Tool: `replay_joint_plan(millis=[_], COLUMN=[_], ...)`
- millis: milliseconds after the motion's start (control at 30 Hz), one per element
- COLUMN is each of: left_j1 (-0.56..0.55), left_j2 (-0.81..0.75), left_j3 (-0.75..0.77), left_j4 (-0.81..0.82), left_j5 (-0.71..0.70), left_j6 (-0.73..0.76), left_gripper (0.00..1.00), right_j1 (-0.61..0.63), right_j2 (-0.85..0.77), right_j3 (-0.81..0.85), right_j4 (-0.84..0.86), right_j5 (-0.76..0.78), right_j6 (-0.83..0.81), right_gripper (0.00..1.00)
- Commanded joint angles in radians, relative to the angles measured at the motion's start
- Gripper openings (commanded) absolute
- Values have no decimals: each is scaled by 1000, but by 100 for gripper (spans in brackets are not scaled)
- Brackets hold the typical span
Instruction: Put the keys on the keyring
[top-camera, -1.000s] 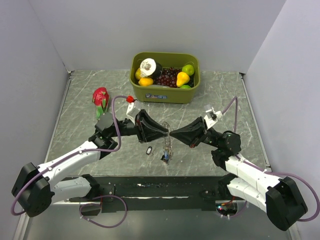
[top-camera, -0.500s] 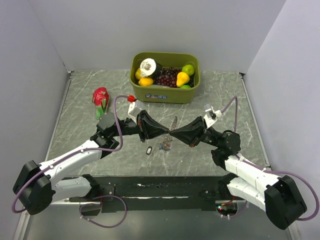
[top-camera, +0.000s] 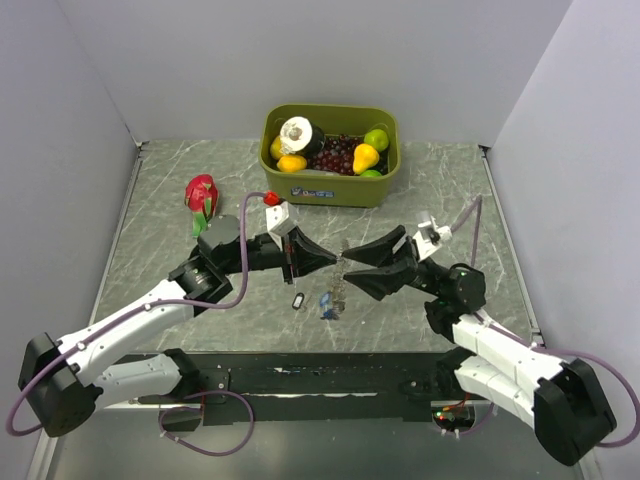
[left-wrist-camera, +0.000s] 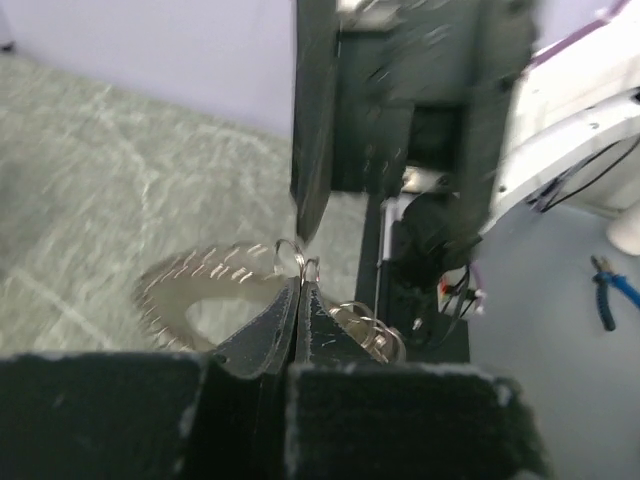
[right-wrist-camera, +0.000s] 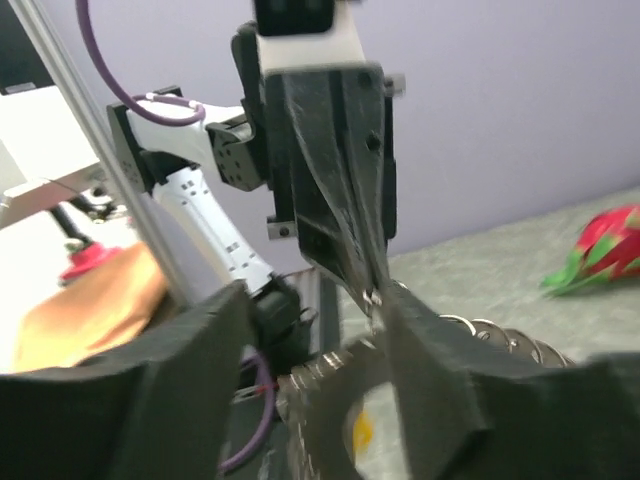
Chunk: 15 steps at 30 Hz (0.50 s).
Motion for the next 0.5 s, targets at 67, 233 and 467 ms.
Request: replay_joint_plan(millis=[67,233,467], left_j1=[-17,-17,17], left_j2=[-78,-162,-279], left_j3=[102,76,7], left_j4=[-313,-391,-430], left_j5=[-193,-332,-455], left_j6=[174,185,130], left_gripper=[1,1,1], right_j1=[4,2,1], right_j2=[-174,-251,-139], right_j3=[36,50,119], right_j4=[-248,-542,-835], right_j5=[99,234,350], right_j6=[-242,-365,-366], right_gripper=[94,100,100])
